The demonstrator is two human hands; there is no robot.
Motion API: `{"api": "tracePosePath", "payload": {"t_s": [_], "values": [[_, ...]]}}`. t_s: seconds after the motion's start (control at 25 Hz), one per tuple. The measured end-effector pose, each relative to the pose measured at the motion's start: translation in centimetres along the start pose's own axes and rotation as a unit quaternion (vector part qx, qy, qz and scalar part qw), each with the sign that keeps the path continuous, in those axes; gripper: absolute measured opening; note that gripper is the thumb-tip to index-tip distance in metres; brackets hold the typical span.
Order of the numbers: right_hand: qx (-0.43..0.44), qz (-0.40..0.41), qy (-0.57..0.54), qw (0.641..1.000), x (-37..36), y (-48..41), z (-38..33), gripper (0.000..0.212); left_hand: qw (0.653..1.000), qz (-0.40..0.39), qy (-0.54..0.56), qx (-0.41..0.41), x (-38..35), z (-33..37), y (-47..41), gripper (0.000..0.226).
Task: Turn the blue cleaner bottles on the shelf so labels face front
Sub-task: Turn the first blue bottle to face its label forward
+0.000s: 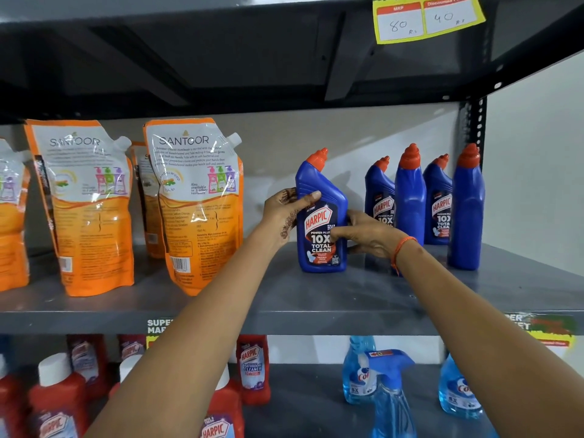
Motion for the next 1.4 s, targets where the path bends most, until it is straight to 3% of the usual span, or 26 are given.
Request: {"api": "tracePosePath", "payload": {"t_s": [0.36,1.16,1.28,1.4], "values": [[0.012,0.018,0.009,1.000,-0.5,0.3,0.0,0.041,1.000,0.013,0.003,0.006,-0.1,0.2,0.6,0.028],[0.001,0.060,0.026,0.998,-1.6,1.2,-1.3,0.045,0.999,0.029,-0.016,-0.013,-0.1,-0.1,0.2,0.028],[0.033,0.095,0.121,0.988,-1.7,2.1,-2.8,0.041,0.989,0.083,-0.098,-0.079,-0.8,-0.3,0.7,0.061],[0.085,0.144,0.353,0.920,-1.5,3.1,-5.1,0.046,0.932,0.199,-0.248,-0.177,-1.6,-0.3,1.3,0.089]]}}
Point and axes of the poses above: each hand's wrist, its own y-axis away from the middle knuckle, its own x-axis out of the back of the hand, z = x × y, the point moved 1 cm from there along -y, towards the middle knuckle, and after that the axes turned 14 degrees about x, right-handed, at the moved point
